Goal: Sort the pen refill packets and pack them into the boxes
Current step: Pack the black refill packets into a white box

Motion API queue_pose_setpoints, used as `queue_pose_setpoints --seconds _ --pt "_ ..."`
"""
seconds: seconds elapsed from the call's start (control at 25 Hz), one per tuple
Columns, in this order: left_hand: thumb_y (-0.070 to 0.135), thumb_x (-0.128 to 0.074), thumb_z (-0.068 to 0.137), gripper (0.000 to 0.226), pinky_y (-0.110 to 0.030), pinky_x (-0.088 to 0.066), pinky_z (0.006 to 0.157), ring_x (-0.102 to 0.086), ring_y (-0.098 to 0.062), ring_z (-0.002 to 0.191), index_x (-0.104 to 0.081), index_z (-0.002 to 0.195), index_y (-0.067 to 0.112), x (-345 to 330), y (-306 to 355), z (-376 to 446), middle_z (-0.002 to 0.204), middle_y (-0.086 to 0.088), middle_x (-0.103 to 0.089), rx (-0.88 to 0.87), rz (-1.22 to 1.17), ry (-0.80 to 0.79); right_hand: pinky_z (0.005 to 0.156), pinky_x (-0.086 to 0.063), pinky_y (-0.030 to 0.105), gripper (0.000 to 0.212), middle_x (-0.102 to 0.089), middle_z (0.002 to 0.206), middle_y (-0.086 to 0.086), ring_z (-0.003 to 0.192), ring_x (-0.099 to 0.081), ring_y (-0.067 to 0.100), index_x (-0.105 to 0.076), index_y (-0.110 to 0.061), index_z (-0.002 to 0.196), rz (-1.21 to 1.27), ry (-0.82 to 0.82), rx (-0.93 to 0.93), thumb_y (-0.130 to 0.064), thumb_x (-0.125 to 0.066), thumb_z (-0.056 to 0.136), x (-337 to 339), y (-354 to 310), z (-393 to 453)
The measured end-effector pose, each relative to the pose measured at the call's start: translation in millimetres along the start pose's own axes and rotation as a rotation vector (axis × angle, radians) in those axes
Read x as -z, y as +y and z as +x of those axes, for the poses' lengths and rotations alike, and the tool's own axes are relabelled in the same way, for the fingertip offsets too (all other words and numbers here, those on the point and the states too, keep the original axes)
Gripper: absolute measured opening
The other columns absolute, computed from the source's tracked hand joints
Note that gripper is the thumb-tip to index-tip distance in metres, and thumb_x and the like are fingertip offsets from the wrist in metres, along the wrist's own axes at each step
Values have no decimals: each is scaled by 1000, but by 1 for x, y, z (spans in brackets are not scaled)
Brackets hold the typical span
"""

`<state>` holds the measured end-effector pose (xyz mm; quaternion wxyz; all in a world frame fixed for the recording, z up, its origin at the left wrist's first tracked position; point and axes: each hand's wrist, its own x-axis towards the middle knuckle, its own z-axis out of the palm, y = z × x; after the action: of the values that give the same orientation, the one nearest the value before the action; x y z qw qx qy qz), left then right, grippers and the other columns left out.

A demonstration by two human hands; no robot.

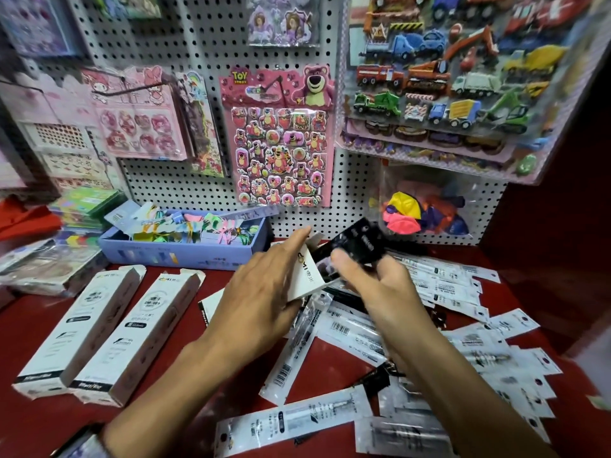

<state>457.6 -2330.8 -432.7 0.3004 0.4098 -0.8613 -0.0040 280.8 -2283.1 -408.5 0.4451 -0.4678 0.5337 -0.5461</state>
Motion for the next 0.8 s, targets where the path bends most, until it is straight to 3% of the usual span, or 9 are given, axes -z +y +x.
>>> queue_pose_setpoints --seconds 0.08,0.16,0.24,0.32,0.44,0.52,0.6,0.68,0.8 --pt "17 -80 71 106 -29 -42 88 -52 -17 107 -15 153 31 0 0 1 132 3 -55 26 -33 5 103 -46 40 39 -71 115 -7 109 -65 11 -60 -35 120 60 14 10 -56 -58 88 7 -2 5" --pt "20 -81 71 106 -28 -42 90 -52 -16 110 -15 153 32 -1 1 0 135 5 -54 27 -44 -1 91 -49 31 15 -74 101 -6 98 -67 8 -60 -32 110 -61 35 95 -37 -52 98 9 -2 4" --pt "23 -80 72 104 -29 -42 85 -51 -15 105 -16 153 33 -3 2 -1 132 7 -55 3 -26 -5 81 -50 23 13 -73 93 -12 92 -65 -2 -66 -30 101 -249 37 195 -27 -54 99 3 2 0" --pt "26 -80 73 100 -27 -39 80 -48 -11 99 -18 152 34 -2 3 -1 122 12 -55 4 -34 -3 80 -51 21 14 -70 91 -15 88 -64 -3 -68 -29 104 -237 97 248 -25 -56 98 -1 6 -3" --pt "29 -78 73 93 -30 -36 75 -49 -12 91 -24 149 33 -2 2 -2 103 19 -47 -15 7 14 73 -46 17 19 -70 106 -15 85 -61 -8 -63 -35 112 -324 -115 178 -28 -49 101 -1 10 -2" --pt "30 -76 74 86 -34 -36 73 -53 -21 93 -29 146 31 -2 -1 -1 104 11 -57 -3 59 15 82 -45 16 25 -65 121 -16 102 -60 -8 -59 -38 121 -317 -202 118 -26 -46 103 0 16 1" --pt "30 -73 76 79 -38 -41 75 -57 -30 98 -32 143 26 -2 -15 1 116 -4 -62 122 131 -19 89 -44 18 26 -65 121 -16 109 -59 -5 -62 -32 119 -287 -89 129 -18 -51 100 9 15 10" --pt "34 -71 78 71 -41 -47 78 -58 -36 98 -34 138 24 -5 -40 1 116 -11 -62 268 254 -104 81 -48 19 20 -72 106 -8 98 -66 2 -70 -25 104 -312 11 104 -12 -57 97 29 9 19" --pt "54 -60 86 53 -45 -50 82 -58 -39 102 -43 123 21 -6 -66 -5 114 -14 -61 524 267 -282 68 -49 25 16 -72 83 -2 76 -65 15 -71 -24 85 -732 -37 80 -10 -65 90 67 6 26"
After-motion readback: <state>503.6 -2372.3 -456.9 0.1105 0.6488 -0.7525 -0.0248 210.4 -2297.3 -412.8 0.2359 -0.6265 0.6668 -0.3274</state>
